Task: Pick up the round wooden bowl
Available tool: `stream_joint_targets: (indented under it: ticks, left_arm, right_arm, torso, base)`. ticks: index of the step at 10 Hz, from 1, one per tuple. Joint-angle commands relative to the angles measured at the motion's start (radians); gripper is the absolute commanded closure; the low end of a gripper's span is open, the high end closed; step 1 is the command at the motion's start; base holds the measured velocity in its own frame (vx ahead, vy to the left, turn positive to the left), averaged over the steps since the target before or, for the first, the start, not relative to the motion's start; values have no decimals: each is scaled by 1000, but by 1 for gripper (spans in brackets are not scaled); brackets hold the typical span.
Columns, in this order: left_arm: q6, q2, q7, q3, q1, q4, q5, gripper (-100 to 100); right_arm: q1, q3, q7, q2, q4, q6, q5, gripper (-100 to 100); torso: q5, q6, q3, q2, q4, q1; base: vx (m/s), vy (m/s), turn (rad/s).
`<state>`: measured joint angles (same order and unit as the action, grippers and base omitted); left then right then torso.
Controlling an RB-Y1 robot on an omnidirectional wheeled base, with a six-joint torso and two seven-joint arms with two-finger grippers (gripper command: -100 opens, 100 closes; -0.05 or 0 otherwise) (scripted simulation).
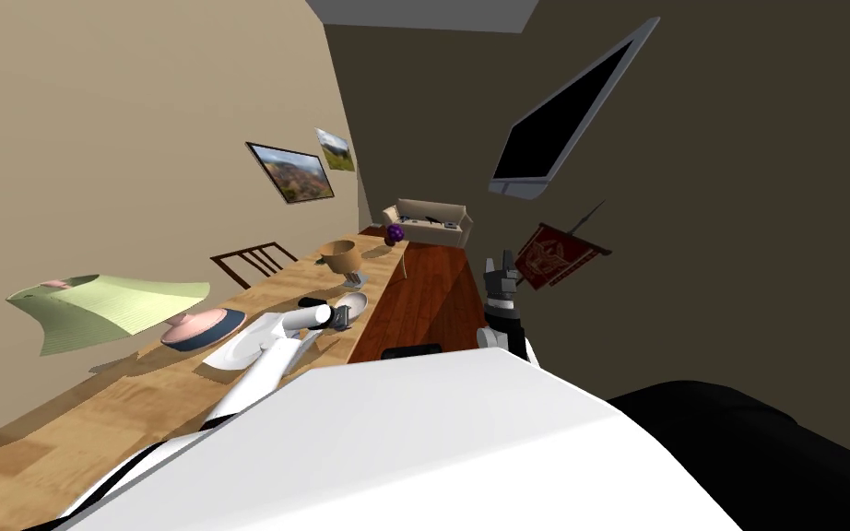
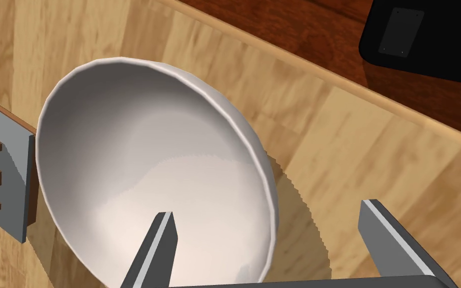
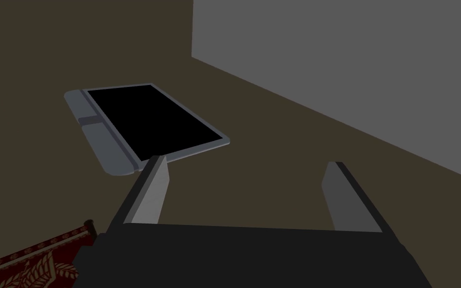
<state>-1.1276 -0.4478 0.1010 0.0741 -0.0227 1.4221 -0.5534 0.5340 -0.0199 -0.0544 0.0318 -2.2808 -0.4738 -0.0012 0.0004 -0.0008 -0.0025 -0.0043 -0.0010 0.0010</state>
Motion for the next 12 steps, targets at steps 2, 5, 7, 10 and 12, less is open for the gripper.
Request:
stream_joint_targets:
  ticks: [2, 5, 7, 10, 12]
  left_arm:
    - [28, 14, -5, -5, 4, -20, 10, -100]
    - [47, 23, -9, -8, 10, -33, 15, -100]
    - [51, 23, -11, -8, 11, -35, 15, 100]
    - [50, 23, -11, -9, 11, -36, 15, 100]
    - [21, 10, -4, -4, 3, -15, 7, 100]
  right_arm:
    - [0, 0, 0, 0, 0, 0, 0, 0]
    - [0, 0, 0, 0, 0, 0, 0, 0]
    - [0, 0, 0, 0, 0, 0, 0, 0]
    - [0, 0, 0, 0, 0, 0, 0, 0]
    - [0, 0, 0, 0, 0, 0, 0, 0]
  torso:
    - [0, 0, 1, 2, 1, -1]
    - [0, 0, 1, 1, 0, 0]
    - [0, 0, 2, 3, 1, -1]
    - [0, 0, 2, 3, 1, -1]
    - [0, 0, 3, 4, 2, -1]
  base:
    - [16, 8, -10]
    - [29, 18, -11]
    - [0, 0, 0]
    - [0, 0, 0]
    - [-10, -8, 11]
